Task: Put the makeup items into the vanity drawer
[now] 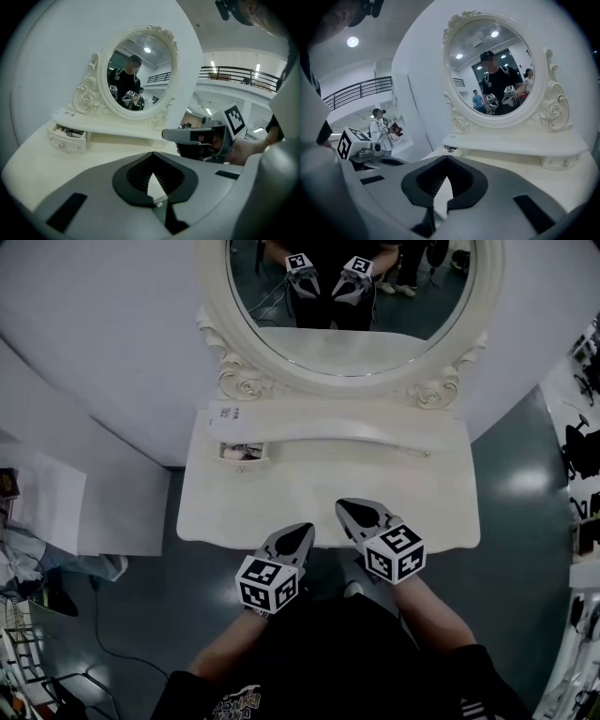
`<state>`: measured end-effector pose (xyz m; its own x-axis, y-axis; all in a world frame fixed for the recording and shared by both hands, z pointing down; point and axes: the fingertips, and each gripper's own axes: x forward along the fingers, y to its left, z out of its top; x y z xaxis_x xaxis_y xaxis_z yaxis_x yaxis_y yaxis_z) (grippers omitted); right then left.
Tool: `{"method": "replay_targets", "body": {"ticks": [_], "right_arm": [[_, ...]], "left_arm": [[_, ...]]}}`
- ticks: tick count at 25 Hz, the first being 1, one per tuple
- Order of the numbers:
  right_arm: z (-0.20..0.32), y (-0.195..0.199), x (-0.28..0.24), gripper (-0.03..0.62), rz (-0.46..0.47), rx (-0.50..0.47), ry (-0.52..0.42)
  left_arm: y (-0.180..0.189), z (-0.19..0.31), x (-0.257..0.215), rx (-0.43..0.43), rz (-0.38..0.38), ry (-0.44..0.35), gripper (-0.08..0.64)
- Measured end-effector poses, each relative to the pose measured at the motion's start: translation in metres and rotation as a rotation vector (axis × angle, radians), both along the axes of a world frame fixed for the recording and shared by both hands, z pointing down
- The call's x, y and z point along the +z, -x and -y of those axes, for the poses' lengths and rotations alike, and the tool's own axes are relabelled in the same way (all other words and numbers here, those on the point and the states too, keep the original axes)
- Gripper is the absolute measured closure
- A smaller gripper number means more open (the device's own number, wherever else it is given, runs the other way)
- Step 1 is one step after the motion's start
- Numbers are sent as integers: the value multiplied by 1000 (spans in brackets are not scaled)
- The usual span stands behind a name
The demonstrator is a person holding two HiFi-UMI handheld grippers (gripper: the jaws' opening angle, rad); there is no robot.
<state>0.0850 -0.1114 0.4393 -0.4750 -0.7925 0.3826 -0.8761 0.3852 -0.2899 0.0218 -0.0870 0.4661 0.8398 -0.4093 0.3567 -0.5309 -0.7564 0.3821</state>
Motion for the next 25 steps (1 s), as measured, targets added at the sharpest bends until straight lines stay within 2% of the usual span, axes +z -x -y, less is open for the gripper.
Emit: {"method": "replay_targets", "body": {"ticks": [16,25], "right_arm": [[-111,-42,-3,563,32,-68,-26],[-154,-62,6,563,73,-128,17]], "left_arm": [[-42,-85,-6,-97,29,-28,560],[-57,-132,0,-173,42,-2,560]]}}
